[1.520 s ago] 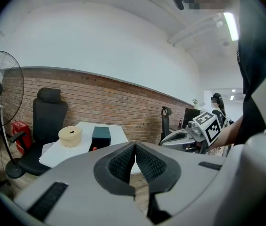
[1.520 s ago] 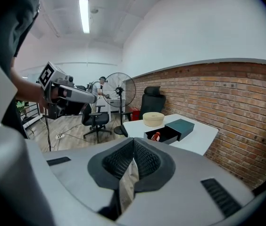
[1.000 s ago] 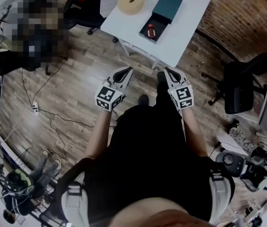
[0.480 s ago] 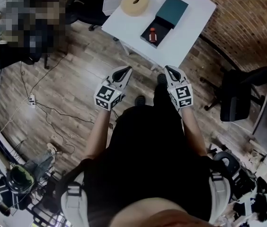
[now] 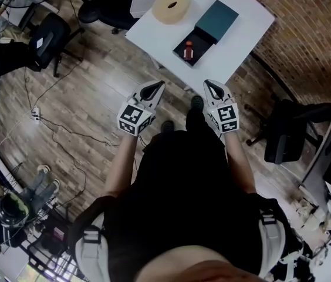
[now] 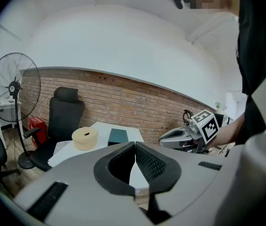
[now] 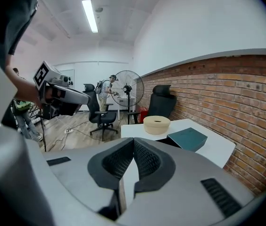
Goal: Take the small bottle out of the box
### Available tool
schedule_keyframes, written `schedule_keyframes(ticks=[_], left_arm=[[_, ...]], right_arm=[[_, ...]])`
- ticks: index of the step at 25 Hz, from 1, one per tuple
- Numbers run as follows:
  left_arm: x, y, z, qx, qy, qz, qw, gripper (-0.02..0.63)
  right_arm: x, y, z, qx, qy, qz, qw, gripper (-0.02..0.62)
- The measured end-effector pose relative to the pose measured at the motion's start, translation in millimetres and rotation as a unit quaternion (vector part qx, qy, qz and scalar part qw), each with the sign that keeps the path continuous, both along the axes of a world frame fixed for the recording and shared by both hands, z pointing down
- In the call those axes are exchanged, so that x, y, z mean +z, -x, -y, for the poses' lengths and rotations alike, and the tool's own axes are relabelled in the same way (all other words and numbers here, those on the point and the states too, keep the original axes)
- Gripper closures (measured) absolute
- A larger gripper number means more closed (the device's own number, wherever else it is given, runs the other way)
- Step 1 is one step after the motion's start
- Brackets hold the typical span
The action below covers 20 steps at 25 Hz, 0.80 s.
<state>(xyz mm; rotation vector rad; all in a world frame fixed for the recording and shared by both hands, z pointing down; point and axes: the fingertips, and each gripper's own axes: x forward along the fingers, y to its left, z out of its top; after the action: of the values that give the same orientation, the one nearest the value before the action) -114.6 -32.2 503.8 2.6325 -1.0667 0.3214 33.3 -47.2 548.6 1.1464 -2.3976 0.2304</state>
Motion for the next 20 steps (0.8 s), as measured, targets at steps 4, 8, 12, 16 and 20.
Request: schedule_keyframes(ticks=[4, 8, 12, 16, 20], left_arm=[[1, -11, 12, -0.009, 0.004, 0.004, 0.9999, 0.586], [1, -26, 26, -0.013, 0.006, 0.009, 0.9999, 0.586], [-1, -45, 42, -0.017, 0.004, 0.016, 0.9997, 0.586], [2, -67, 57, -0.029, 0.007, 0.019, 0.9994, 0.586], [5, -78, 70, -0.048, 0.013, 0.020, 0.9985, 0.586]], right_arm=[[0, -8, 17, -0.012, 0.001, 0.002, 1.000, 0.597], [1, -19, 33, -0.023, 0.003, 0.004, 1.000, 0.597], [1, -33, 49, -0.038, 0.005, 0.006, 0.999, 0.597], [9, -50, 66, -0.058, 0.012, 0.004, 0.998, 0.597], [11, -58, 85, -0.085, 0.018, -0.001, 0.996, 0.597]])
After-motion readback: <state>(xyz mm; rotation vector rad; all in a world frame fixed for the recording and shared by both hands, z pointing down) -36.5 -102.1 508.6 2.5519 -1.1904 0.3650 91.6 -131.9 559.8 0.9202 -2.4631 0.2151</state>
